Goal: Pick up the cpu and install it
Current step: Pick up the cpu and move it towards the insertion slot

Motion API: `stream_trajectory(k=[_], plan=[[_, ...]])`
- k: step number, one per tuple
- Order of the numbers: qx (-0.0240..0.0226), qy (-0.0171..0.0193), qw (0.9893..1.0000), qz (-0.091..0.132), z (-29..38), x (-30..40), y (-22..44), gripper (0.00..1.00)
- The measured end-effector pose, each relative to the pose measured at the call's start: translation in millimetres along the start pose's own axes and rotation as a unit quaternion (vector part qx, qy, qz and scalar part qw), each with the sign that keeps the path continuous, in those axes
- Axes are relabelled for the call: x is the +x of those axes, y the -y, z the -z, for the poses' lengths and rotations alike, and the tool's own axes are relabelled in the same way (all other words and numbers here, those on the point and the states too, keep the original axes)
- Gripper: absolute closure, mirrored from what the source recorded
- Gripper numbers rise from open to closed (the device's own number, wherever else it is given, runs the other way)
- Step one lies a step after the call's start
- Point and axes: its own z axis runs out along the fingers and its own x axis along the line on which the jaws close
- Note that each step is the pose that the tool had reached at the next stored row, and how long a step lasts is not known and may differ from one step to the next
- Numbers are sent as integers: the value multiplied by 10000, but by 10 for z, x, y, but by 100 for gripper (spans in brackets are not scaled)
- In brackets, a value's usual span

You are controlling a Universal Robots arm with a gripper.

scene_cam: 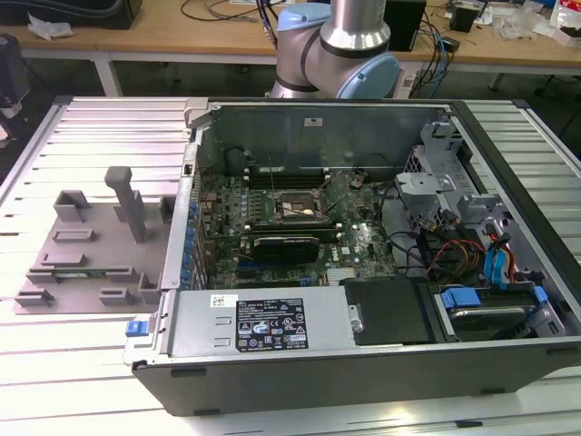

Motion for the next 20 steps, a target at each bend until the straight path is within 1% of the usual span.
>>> stream_trajectory(k=[2, 4, 5, 6, 7, 8, 12, 20], plan=[[0, 0, 10000, 0, 0, -17, -1, 45], [0, 0, 10000, 0, -1, -52, -3, 45], [0, 0, 10000, 0, -2, -80, -5, 45], [0, 0, 10000, 0, -3, -145, -9, 45], [0, 0, 10000, 0, -4, -193, -12, 45], [0, 0, 10000, 0, -4, -211, -13, 45], [0, 0, 10000, 0, -5, -266, -16, 45], [0, 0, 10000, 0, -6, -333, -20, 45]])
